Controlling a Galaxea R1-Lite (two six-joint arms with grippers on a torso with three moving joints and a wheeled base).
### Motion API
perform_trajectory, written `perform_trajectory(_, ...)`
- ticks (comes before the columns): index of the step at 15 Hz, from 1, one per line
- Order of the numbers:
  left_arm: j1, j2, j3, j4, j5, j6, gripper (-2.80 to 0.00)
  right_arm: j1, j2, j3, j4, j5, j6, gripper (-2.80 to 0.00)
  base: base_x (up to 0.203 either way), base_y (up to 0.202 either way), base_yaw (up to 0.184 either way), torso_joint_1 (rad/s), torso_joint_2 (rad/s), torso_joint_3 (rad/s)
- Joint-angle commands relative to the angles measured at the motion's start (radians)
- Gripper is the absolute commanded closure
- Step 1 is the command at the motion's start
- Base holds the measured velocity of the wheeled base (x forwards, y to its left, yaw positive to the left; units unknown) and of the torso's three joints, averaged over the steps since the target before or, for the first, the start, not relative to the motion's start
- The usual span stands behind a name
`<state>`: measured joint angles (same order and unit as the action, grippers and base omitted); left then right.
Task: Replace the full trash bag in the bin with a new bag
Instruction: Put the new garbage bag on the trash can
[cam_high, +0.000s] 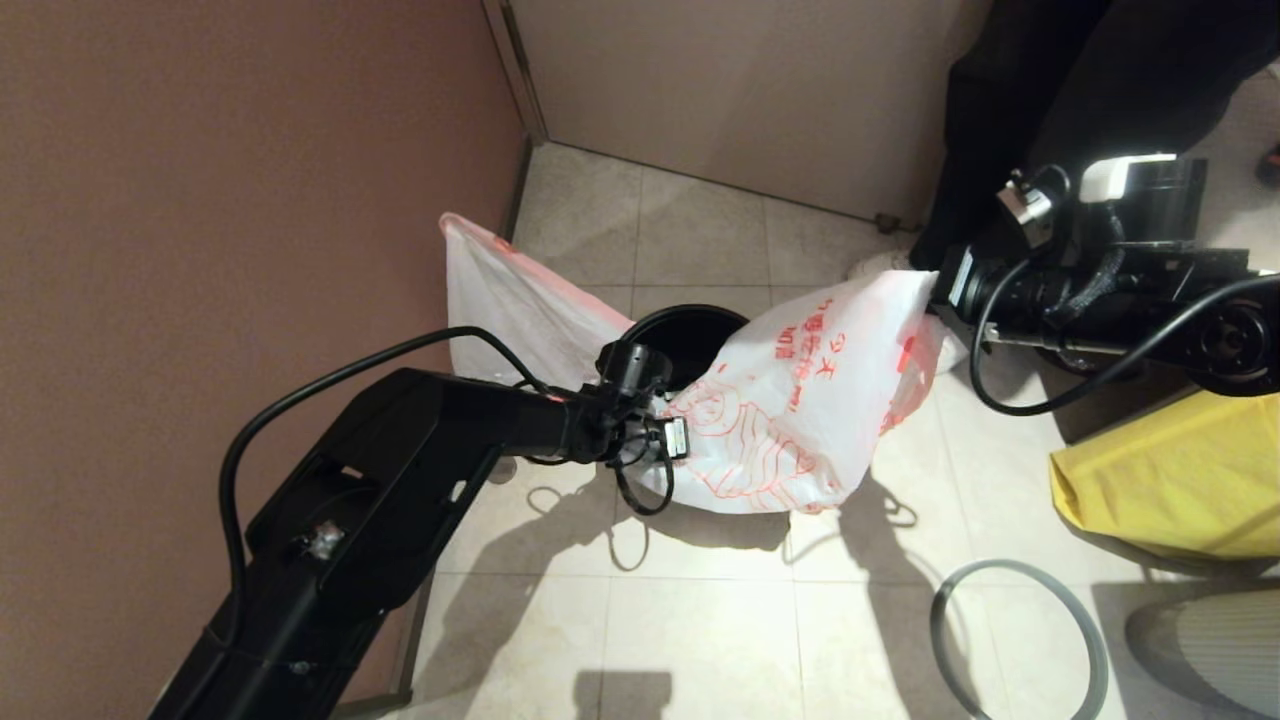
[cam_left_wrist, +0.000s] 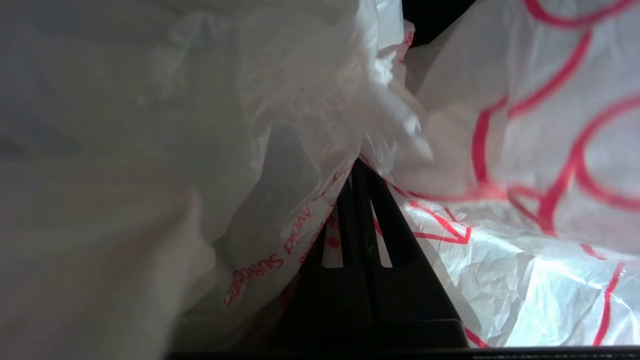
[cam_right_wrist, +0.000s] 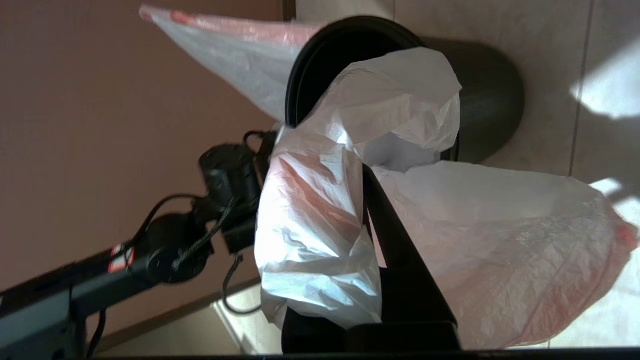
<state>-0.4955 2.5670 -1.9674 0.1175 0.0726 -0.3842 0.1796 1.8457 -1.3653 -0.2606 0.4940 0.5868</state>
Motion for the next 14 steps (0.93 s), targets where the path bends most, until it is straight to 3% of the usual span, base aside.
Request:
perform_trajectory(1, 0.007, -0.025, -0.001, 0.028, -0.004, -0.016, 0.0, 0.012, -0.034, -0.001, 0.023, 0.001, 0.002, 0.0, 0.0, 0.0, 0.0, 0.0, 0.0, 0.0)
perform_trajectory(4, 0.015, -0.109, 0.0, 0.044, -0.011, -0.095, 0.0, 0.011, -0.026, -0.009, 0.035, 0.0, 0.002, 0.0, 0.0, 0.0, 0.0, 0.0, 0.0, 0.0)
perform_trajectory(7, 0.017, -0.133, -0.001, 0.159, -0.034, -0.111, 0.0, 0.011, -0.03, -0.02, 0.09, 0.0, 0.002, 0.0, 0.0, 0.0, 0.0, 0.0, 0.0, 0.0)
perform_trajectory(10, 0.029, -0.199, 0.0, 0.128, -0.037, -0.2, 0.0, 0.01, -0.023, -0.02, 0.087, -0.003, 0.002, 0.0, 0.0, 0.0, 0.0, 0.0, 0.0, 0.0)
perform_trajectory(14, 0.028, -0.352, 0.032, 0.165, -0.002, -0.26, 0.0, -0.011, 0.023, -0.039, 0.082, -0.006, 0.001, 0.0, 0.0, 0.0, 0.0, 0.0, 0.0, 0.0)
